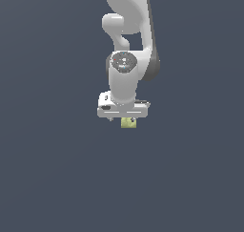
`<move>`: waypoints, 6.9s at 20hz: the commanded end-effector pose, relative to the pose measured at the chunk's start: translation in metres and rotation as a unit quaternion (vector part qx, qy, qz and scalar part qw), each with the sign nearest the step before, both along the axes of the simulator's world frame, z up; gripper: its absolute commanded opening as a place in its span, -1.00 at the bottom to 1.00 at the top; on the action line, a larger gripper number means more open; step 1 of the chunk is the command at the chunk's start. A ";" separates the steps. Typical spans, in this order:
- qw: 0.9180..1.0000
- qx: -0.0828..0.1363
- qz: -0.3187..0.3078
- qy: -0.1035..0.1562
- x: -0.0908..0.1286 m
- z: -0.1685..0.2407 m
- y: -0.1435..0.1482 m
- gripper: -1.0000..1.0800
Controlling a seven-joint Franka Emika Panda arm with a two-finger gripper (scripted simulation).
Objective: Pick up the object and move it to a goal position.
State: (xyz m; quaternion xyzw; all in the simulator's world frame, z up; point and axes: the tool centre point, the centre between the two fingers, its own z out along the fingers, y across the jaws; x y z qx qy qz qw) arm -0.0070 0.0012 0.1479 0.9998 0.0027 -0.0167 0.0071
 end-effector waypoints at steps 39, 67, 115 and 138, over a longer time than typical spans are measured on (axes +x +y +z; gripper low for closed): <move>0.973 0.001 0.229 -0.013 -0.006 -0.017 -0.007 0.92; 0.797 0.013 0.604 -0.006 -0.047 -0.052 0.025 0.92; 0.715 0.016 0.699 -0.007 -0.060 -0.109 0.036 -1.00; 0.714 0.018 0.700 -0.008 -0.045 0.039 -0.009 -1.00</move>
